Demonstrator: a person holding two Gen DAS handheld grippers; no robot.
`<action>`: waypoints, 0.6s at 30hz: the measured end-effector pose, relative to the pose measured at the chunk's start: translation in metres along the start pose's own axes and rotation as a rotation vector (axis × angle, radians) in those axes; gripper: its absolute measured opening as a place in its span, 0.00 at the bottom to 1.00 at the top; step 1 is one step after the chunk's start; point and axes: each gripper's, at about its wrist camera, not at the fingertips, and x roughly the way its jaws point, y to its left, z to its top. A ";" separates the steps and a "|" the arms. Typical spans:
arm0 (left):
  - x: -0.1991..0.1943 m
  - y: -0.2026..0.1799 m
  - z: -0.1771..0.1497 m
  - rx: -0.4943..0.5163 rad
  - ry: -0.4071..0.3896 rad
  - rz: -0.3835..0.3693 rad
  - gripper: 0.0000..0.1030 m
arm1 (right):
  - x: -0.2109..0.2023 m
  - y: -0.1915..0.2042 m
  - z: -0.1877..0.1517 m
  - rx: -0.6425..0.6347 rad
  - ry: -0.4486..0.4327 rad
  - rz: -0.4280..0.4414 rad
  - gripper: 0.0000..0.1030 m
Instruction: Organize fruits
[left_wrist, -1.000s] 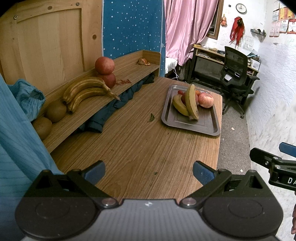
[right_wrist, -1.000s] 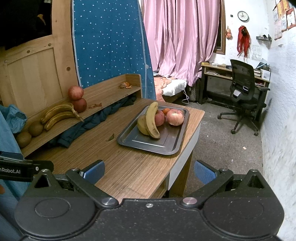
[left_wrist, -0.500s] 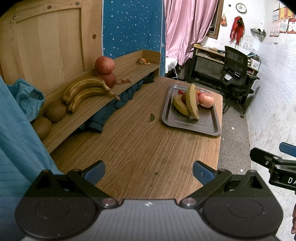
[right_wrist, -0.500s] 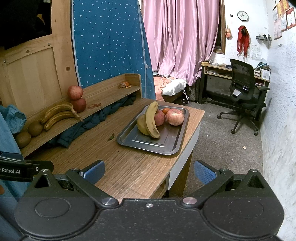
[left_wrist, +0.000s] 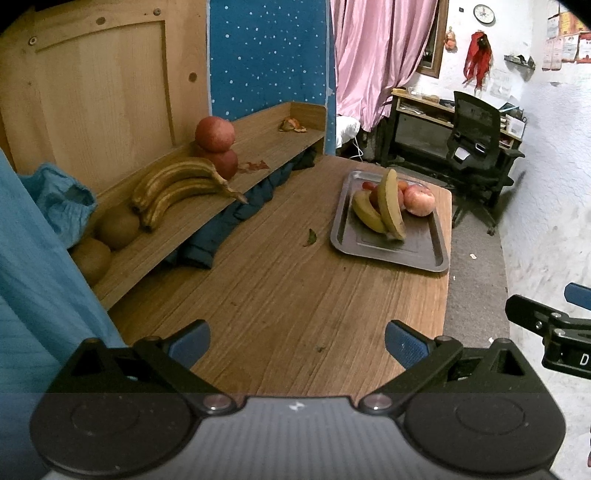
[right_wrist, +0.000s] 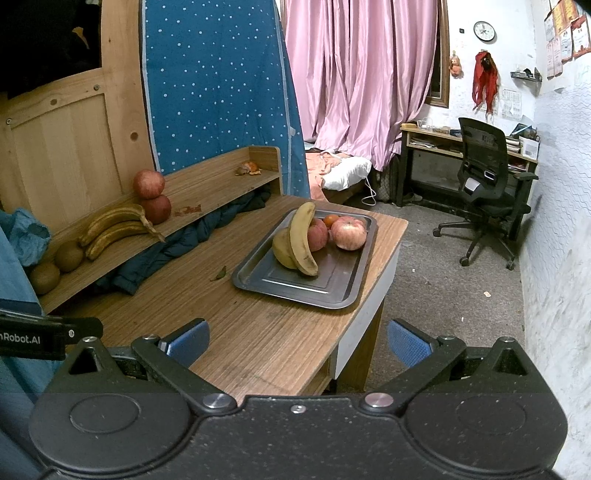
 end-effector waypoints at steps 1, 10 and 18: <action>0.000 0.000 0.001 0.002 0.000 0.000 1.00 | 0.000 0.000 0.000 0.000 0.000 0.000 0.99; 0.002 0.000 0.003 0.006 0.001 -0.006 1.00 | 0.000 0.000 0.000 0.001 0.002 -0.001 0.99; 0.006 0.000 0.005 0.009 0.000 -0.012 1.00 | 0.000 0.000 -0.001 0.000 0.005 -0.001 0.99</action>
